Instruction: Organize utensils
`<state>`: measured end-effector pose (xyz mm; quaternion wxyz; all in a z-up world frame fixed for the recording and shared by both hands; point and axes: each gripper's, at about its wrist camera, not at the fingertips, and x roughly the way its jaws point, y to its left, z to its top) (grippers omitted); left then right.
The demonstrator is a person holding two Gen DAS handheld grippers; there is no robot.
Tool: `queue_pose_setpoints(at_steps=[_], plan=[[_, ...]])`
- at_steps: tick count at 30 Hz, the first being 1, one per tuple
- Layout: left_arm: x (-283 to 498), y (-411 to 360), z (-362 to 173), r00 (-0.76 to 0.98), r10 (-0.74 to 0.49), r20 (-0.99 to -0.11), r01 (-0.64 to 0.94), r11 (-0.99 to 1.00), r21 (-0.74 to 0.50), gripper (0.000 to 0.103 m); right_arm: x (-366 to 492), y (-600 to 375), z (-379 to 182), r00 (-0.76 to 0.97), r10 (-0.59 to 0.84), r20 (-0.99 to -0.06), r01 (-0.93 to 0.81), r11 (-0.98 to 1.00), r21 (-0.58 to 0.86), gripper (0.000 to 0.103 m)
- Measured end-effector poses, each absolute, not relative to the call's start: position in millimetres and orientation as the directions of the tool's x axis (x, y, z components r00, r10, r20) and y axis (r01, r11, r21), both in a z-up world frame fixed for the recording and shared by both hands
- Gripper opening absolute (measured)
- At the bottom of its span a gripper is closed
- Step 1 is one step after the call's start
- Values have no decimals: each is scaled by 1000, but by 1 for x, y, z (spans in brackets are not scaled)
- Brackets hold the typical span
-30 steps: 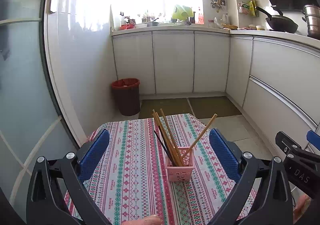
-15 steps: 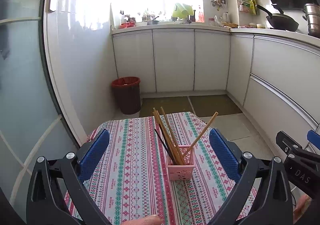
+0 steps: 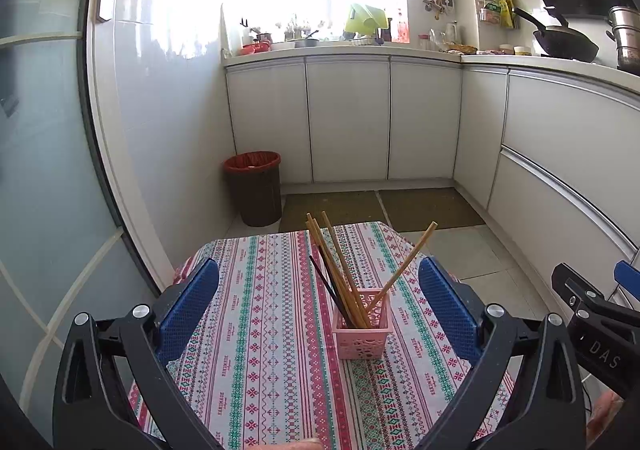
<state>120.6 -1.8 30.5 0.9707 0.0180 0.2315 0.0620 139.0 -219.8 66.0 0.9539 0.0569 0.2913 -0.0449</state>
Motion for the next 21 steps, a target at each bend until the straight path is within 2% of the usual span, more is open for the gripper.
queue_pose_setpoints(at_steps=[12, 17, 19, 21], plan=[[123, -1, 28, 885, 132, -446, -112, 991, 70, 95, 141, -219, 66, 823, -49, -566, 113, 990, 79, 96], [121, -6, 27, 896, 118, -427, -90, 992, 84, 84, 141, -218, 65, 823, -50, -566, 113, 991, 76, 96], [121, -8, 27, 894, 108, -435, -79, 993, 84, 86, 141, -219, 65, 823, -51, -566, 115, 990, 78, 96], [121, -8, 28, 894, 102, -436, -77, 994, 74, 93, 141, -219, 65, 824, -52, -565, 116, 990, 79, 96]])
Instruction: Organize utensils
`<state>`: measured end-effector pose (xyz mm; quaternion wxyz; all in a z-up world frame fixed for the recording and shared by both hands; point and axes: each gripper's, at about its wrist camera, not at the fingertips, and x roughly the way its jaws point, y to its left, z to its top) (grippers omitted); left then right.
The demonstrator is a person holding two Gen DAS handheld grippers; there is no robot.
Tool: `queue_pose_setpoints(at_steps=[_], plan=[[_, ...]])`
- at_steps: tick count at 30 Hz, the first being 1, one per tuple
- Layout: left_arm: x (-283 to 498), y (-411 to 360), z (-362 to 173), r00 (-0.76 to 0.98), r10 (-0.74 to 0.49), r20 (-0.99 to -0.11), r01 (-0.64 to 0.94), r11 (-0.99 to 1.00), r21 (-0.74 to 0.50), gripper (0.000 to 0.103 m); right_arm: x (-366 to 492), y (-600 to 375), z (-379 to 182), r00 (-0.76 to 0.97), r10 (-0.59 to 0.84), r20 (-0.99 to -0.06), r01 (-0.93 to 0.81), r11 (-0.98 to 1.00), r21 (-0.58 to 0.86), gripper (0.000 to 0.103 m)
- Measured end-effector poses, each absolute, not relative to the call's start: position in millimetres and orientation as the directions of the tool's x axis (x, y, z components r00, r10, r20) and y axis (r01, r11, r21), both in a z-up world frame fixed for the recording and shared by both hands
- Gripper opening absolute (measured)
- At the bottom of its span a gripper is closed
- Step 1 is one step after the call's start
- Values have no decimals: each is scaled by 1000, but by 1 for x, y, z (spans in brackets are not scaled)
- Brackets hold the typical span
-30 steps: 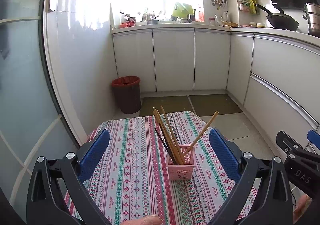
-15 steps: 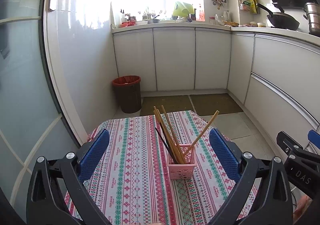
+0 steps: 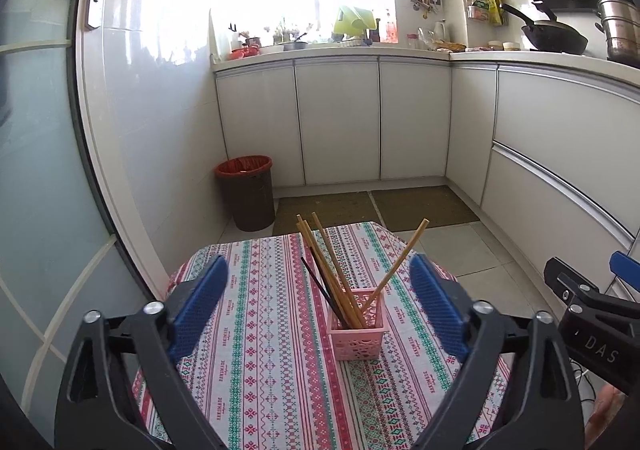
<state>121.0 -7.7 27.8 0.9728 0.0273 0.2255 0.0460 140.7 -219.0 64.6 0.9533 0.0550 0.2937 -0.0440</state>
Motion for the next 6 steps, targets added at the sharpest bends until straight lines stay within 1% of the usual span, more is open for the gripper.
queue_pose_setpoints(at_steps=[1, 6], plan=[[120, -7, 28, 894, 108, -434, -86, 994, 68, 96, 141, -219, 65, 823, -52, -565, 117, 990, 80, 96], [120, -7, 30, 891, 112, -440, -93, 994, 65, 96, 142, -220, 63, 822, -53, -568, 118, 990, 78, 96]])
